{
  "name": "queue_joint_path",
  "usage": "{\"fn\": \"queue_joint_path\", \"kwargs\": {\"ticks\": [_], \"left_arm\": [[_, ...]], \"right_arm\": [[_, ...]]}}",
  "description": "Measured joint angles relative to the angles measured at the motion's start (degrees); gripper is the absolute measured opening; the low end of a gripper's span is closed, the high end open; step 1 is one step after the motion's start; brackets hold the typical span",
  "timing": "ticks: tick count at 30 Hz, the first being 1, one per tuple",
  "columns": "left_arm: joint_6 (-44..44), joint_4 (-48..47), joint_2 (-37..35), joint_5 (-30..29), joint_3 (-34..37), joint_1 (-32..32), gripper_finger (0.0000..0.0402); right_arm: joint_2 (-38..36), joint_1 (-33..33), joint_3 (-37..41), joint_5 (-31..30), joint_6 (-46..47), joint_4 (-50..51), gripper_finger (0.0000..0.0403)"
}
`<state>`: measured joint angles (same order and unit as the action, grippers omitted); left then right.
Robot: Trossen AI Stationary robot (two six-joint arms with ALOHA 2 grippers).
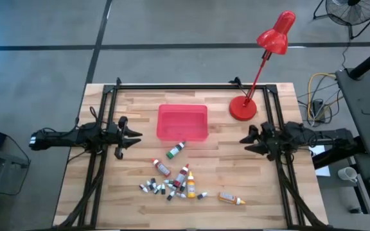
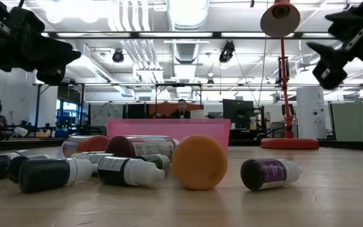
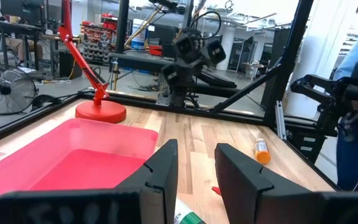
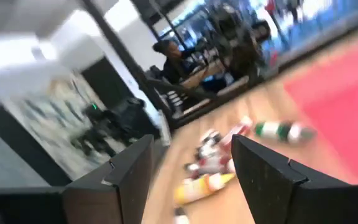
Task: Pick & Place food coloring
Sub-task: Move the big yellow food coloring bottle to the bottom right on the table
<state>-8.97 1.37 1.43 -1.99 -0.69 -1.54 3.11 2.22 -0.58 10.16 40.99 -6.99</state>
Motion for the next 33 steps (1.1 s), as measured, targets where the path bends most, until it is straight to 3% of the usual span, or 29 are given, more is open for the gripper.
{"fn": "queue_joint_path", "kwargs": {"ticks": [4,8,15,18,24,26,31,33], "left_arm": [[0.0,0.0,0.3,0.0,0.0,0.0,0.008],[0.0,0.0,0.5,0.0,0.0,0.0,0.008],[0.0,-0.1,0.5,0.0,0.0,0.0,0.008],[0.0,-0.1,0.5,0.0,0.0,0.0,0.008],[0.0,-0.1,0.5,0.0,0.0,0.0,0.008],[0.0,-0.1,0.5,0.0,0.0,0.0,0.008],[0.0,-0.1,0.5,0.0,0.0,0.0,0.008],[0.0,-0.1,0.5,0.0,0.0,0.0,0.008]], "right_arm": [[2.2,0.0,0.0,-1.5,4.2,1.2,0.021],[2.6,0.0,0.0,-1.5,15.4,-0.9,0.021],[3.3,0.0,0.0,-17.8,36.0,-7.6,0.021],[6.2,-0.2,0.0,-22.1,33.5,-10.2,0.021],[20.4,3.2,-4.0,-14.9,28.4,-7.0,0.021],[27.4,6.6,-9.7,-14.8,26.3,-0.9,0.021],[47.5,17.0,-27.5,-14.2,29.6,36.0,0.021],[54.2,21.7,-34.2,-13.4,31.3,42.9,0.021]]}}
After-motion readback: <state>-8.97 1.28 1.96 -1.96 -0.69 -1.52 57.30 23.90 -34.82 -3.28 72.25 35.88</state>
